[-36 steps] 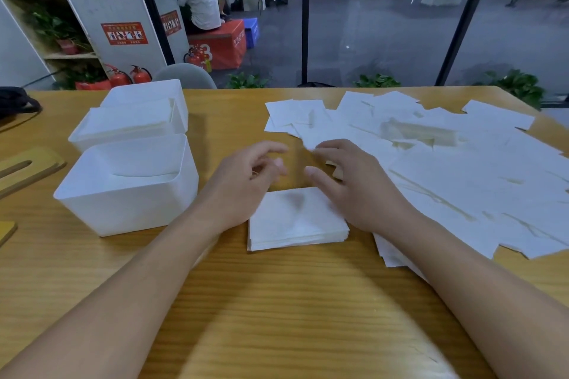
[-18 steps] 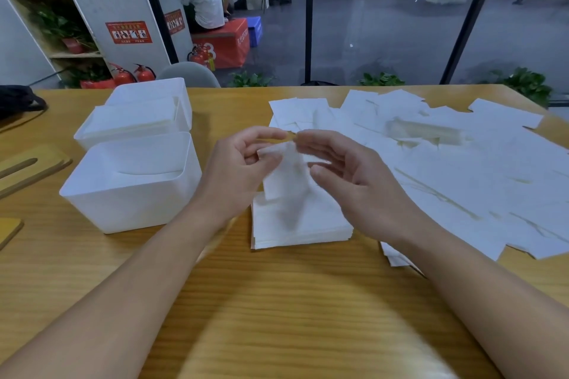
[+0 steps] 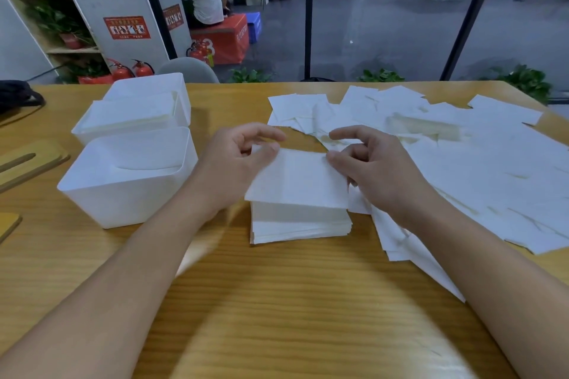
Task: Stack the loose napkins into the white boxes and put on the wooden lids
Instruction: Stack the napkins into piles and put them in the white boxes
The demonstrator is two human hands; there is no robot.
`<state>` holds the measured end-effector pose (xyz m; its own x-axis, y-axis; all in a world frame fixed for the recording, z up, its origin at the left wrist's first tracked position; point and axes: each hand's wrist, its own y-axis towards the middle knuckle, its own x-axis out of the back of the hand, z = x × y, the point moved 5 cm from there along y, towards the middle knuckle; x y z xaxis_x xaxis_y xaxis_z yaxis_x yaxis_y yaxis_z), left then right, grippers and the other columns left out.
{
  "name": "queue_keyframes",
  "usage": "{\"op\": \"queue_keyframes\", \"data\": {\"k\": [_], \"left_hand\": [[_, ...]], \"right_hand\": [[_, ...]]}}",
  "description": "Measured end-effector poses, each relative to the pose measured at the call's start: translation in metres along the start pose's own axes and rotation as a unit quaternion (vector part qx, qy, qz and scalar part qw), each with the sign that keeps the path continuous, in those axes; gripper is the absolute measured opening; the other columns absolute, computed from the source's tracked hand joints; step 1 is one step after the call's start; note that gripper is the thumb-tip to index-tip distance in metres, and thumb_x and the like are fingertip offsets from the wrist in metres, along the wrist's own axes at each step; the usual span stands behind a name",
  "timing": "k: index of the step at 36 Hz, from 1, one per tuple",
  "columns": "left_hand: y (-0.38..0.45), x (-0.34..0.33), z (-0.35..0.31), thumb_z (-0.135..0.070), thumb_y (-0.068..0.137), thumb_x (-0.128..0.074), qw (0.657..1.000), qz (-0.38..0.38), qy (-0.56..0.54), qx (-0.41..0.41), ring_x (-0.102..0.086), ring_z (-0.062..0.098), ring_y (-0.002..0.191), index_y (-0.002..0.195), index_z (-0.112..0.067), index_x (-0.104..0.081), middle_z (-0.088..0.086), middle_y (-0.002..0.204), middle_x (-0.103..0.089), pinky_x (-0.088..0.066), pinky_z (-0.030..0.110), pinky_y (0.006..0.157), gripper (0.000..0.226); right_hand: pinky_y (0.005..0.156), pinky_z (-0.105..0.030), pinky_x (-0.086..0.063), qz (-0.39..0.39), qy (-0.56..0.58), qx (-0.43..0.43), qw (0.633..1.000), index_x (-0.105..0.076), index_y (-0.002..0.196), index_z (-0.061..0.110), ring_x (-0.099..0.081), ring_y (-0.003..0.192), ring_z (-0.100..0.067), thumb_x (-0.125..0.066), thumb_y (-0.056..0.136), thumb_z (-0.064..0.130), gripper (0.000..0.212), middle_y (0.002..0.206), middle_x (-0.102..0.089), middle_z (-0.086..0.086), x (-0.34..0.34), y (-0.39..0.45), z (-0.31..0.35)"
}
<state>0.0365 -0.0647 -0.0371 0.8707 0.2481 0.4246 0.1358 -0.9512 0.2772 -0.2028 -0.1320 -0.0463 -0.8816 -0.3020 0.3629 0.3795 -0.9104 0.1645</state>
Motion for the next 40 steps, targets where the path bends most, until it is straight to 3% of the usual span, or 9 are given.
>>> {"op": "queue_keyframes", "data": {"k": [3, 5, 10, 16, 23, 28, 31, 36, 40], "left_hand": [[-0.002, -0.003, 0.003, -0.036, 0.103, -0.074, 0.995, 0.057, 0.08, 0.031, -0.062, 0.012, 0.071, 0.109, -0.039, -0.08, -0.01, 0.084, -0.075, -0.047, 0.033, 0.072, 0.009], [-0.003, -0.005, 0.004, -0.041, 0.103, -0.074, 0.989, 0.08, 0.119, 0.04, -0.067, 0.02, 0.078, 0.106, -0.041, -0.079, -0.008, 0.089, -0.076, -0.05, 0.035, 0.075, 0.007], [-0.005, -0.009, 0.007, -0.042, 0.104, -0.072, 0.974, 0.132, 0.178, 0.042, -0.052, 0.005, 0.057, 0.101, -0.038, -0.076, 0.001, 0.078, -0.071, -0.045, 0.03, 0.067, 0.006], [-0.005, -0.01, 0.009, -0.041, 0.104, -0.07, 0.966, 0.141, 0.213, 0.034, -0.047, 0.005, 0.057, 0.102, -0.039, -0.075, 0.007, 0.075, -0.065, -0.041, 0.029, 0.063, 0.005], [-0.005, -0.011, 0.018, -0.049, 0.099, -0.075, 0.96, 0.143, 0.237, 0.042, -0.058, 0.001, 0.067, 0.097, -0.042, -0.076, -0.01, 0.079, -0.068, -0.047, 0.029, 0.065, 0.007], [-0.003, -0.009, 0.019, -0.054, 0.095, -0.077, 0.96, 0.105, 0.256, 0.031, -0.062, -0.001, 0.088, 0.098, -0.043, -0.077, -0.018, 0.099, -0.067, -0.051, 0.024, 0.076, 0.011], [-0.004, -0.013, 0.02, -0.048, 0.098, -0.076, 0.964, 0.111, 0.237, 0.037, -0.063, -0.004, 0.09, 0.097, -0.04, -0.078, -0.019, 0.096, -0.07, -0.051, 0.021, 0.076, 0.008], [-0.004, -0.021, 0.021, -0.045, 0.1, -0.074, 0.961, 0.129, 0.246, 0.021, -0.061, -0.007, 0.096, 0.098, -0.04, -0.078, -0.021, 0.099, -0.069, -0.045, 0.015, 0.075, 0.007], [-0.003, -0.023, 0.023, -0.047, 0.1, -0.072, 0.958, 0.137, 0.253, 0.01, -0.062, -0.005, 0.096, 0.099, -0.042, -0.077, -0.022, 0.098, -0.069, -0.046, 0.018, 0.076, 0.007]], "right_hand": [[0.067, -0.031, -0.052, 0.024, -0.047, 0.007, 0.999, -0.067, 0.126, 0.033, -0.064, 0.062, -0.011, -0.076, 0.101, 0.031, 0.027, 0.071, -0.071, 0.002, -0.002, -0.001, -0.001], [0.066, -0.031, -0.055, 0.049, -0.065, 0.0, 0.997, -0.067, 0.125, 0.031, -0.068, 0.063, -0.014, -0.078, 0.099, 0.03, 0.028, 0.073, -0.072, 0.0, -0.006, -0.002, -0.004], [0.067, -0.036, -0.063, 0.055, -0.122, 0.001, 0.991, -0.067, 0.122, 0.032, -0.073, 0.065, -0.019, -0.081, 0.096, 0.03, 0.03, 0.078, -0.074, 0.0, -0.009, 0.001, -0.014], [0.071, -0.05, -0.065, 0.039, -0.136, 0.017, 0.99, -0.068, 0.122, 0.033, -0.07, 0.069, -0.017, -0.082, 0.095, 0.034, 0.031, 0.08, -0.071, 0.003, -0.012, 0.006, -0.025], [0.071, -0.019, -0.049, 0.004, -0.214, 0.055, 0.975, -0.071, 0.122, 0.029, -0.06, 0.073, -0.001, -0.08, 0.095, 0.04, 0.03, 0.089, -0.067, 0.012, -0.016, 0.003, -0.024], [0.108, -0.033, -0.037, -0.032, -0.36, 0.123, 0.924, -0.067, 0.138, 0.025, -0.05, 0.13, -0.017, -0.064, 0.102, 0.055, 0.047, 0.14, -0.061, 0.006, -0.016, 0.012, -0.018], [0.128, -0.049, -0.018, -0.014, -0.421, 0.081, 0.903, -0.049, 0.158, 0.029, -0.025, 0.159, -0.026, -0.044, 0.107, 0.06, 0.06, 0.171, -0.036, -0.002, -0.02, 0.028, -0.027], [0.132, -0.057, 0.001, 0.027, -0.473, 0.03, 0.88, -0.045, 0.16, 0.031, 0.001, 0.166, -0.028, -0.024, 0.106, 0.07, 0.07, 0.18, -0.012, -0.005, -0.021, 0.046, -0.045], [0.127, -0.052, -0.016, 0.033, -0.501, 0.035, 0.864, -0.055, 0.142, 0.023, -0.024, 0.154, -0.024, -0.021, 0.104, 0.073, 0.071, 0.163, -0.037, -0.001, -0.024, 0.048, -0.052]]}}
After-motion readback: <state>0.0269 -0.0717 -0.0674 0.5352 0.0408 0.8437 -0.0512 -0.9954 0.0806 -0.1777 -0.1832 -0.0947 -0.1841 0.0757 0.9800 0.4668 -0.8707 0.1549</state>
